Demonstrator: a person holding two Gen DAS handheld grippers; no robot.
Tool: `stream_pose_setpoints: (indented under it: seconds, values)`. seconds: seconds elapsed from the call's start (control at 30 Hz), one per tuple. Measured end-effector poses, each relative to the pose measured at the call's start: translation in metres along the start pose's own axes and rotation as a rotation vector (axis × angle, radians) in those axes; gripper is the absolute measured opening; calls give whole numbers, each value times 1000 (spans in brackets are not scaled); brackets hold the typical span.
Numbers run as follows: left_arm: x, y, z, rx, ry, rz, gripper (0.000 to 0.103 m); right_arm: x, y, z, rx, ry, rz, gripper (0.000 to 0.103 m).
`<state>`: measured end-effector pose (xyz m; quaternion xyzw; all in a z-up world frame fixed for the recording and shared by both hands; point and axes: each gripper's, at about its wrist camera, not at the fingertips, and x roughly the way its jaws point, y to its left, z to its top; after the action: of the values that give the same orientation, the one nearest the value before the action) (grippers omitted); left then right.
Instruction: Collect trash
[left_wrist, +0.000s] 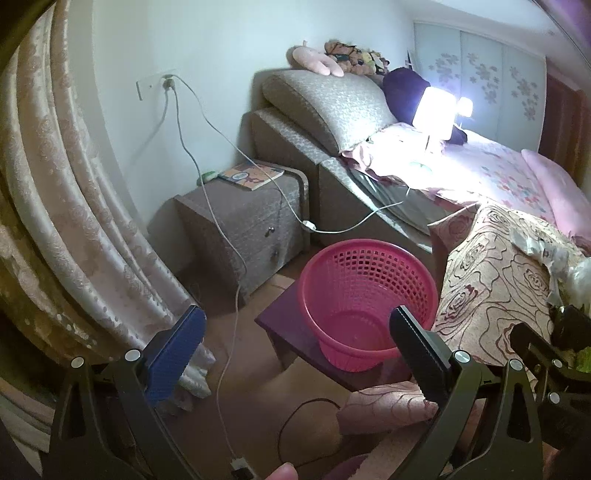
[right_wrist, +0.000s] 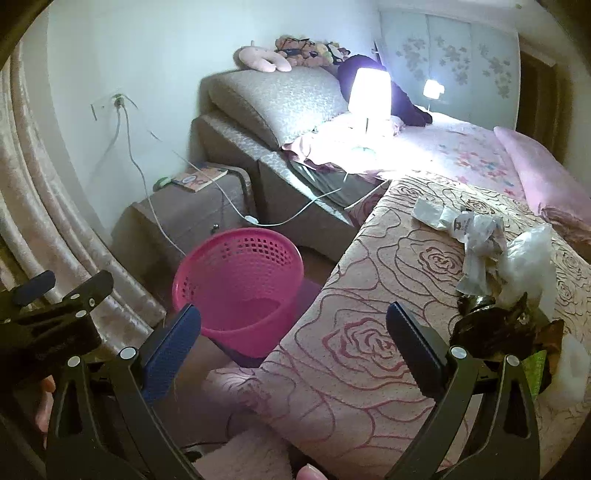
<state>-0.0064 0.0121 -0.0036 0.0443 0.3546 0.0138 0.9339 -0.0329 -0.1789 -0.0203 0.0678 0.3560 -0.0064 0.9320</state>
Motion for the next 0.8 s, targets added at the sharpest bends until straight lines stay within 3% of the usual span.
stream_pose_setpoints:
  seconds: [0.8]
  values:
    - [7, 0, -3, 7, 22, -5, 96, -3, 3, -3, -3, 3, 1, 97]
